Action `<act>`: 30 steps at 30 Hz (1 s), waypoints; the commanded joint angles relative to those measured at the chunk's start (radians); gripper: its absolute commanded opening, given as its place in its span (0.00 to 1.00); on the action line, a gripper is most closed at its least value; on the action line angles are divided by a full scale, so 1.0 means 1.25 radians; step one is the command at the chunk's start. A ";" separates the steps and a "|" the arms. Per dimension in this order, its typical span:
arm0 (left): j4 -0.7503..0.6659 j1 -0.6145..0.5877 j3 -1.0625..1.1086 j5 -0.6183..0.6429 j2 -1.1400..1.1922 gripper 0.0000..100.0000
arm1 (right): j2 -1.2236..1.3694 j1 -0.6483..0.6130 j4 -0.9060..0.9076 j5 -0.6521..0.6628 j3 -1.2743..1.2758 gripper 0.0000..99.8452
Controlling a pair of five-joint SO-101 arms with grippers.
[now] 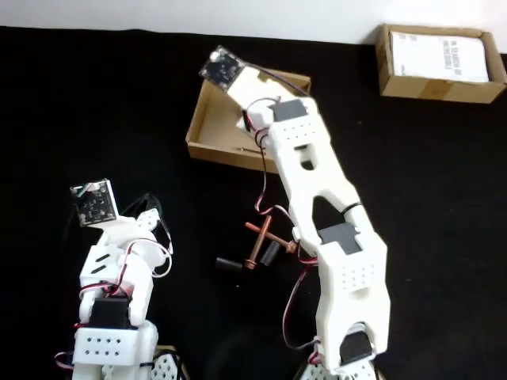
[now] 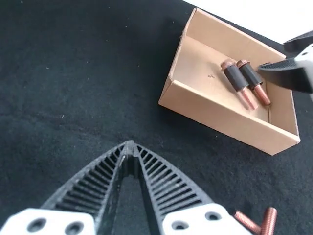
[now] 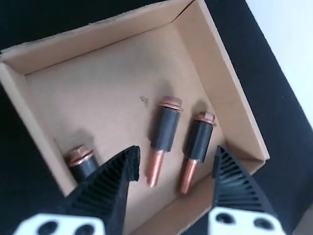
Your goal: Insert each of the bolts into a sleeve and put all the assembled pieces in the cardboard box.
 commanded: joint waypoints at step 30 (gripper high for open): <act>0.157 -0.153 0.019 0.005 -0.012 0.01 | -0.732 -0.332 0.558 -0.369 0.470 0.01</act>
